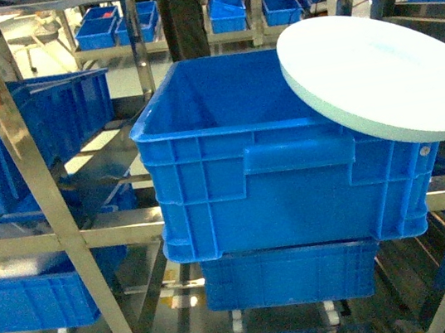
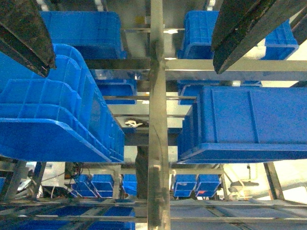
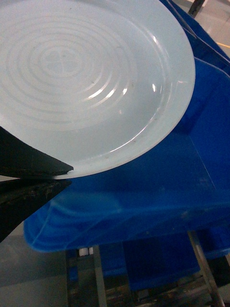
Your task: Place blue tray on left shelf second layer neatly
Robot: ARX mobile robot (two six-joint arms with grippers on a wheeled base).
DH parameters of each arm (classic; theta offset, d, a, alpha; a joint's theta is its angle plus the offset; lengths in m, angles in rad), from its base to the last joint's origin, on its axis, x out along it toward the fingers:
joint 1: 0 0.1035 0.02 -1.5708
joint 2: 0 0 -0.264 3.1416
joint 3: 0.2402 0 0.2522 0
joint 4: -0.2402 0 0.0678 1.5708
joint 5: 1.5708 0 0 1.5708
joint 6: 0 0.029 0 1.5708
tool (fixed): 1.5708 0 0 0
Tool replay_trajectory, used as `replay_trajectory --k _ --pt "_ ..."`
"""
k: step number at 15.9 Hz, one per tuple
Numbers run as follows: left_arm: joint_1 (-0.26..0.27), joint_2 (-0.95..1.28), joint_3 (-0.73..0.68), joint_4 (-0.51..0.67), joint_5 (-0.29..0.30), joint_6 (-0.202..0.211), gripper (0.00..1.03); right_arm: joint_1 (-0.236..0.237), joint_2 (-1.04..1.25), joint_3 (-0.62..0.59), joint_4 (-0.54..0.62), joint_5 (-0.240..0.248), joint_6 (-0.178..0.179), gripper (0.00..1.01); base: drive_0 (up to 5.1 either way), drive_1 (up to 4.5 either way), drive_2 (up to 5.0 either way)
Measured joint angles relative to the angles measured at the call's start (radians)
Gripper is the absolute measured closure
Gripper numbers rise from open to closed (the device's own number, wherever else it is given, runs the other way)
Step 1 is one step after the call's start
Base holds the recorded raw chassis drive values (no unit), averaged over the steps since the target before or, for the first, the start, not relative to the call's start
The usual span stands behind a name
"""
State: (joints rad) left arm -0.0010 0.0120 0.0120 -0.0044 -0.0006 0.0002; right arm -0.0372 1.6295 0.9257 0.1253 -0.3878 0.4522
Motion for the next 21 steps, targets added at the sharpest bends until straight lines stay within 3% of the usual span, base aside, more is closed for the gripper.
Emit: replay_trajectory --k 5,9,11,12,14,17,18,19,20,21 --pt "0.0 0.0 0.0 0.0 0.0 0.0 0.05 0.184 0.204 0.255 0.0 0.158 0.108 0.99 0.0 0.0 0.0" --pt "0.0 0.0 0.0 0.0 0.0 0.0 0.05 0.221 0.346 0.41 0.003 0.348 0.128 0.99 0.0 0.0 0.0" --pt "0.0 0.0 0.0 0.0 0.0 0.0 0.05 0.222 0.386 0.425 0.033 0.415 0.152 0.99 0.0 0.0 0.0" --pt "0.0 0.0 0.0 0.0 0.0 0.0 0.05 0.234 0.388 0.415 0.092 0.414 0.158 0.99 0.0 0.0 0.0" --pt "0.0 0.0 0.0 0.0 0.0 0.0 0.05 0.27 0.346 0.364 0.204 0.325 0.185 0.76 0.0 0.0 0.0" --pt "0.0 0.0 0.0 0.0 0.0 0.0 0.05 0.38 0.071 0.168 0.06 0.132 0.222 0.38 0.0 0.0 0.0" --pt "0.0 0.0 0.0 0.0 0.0 0.0 0.05 0.421 -0.049 0.06 0.04 0.142 0.224 0.25 0.0 0.0 0.0" --pt "0.0 0.0 0.0 0.0 0.0 0.0 0.05 0.46 -0.16 -0.054 0.04 0.192 0.217 0.12 0.0 0.0 0.0" --pt "0.0 0.0 0.0 0.0 0.0 0.0 0.05 0.497 -0.26 -0.152 0.016 0.257 0.193 0.02 0.0 0.0 0.0" --pt "0.0 0.0 0.0 0.0 0.0 0.0 0.05 0.543 -0.385 -0.266 -0.033 0.348 0.138 0.04 0.0 0.0 0.0"
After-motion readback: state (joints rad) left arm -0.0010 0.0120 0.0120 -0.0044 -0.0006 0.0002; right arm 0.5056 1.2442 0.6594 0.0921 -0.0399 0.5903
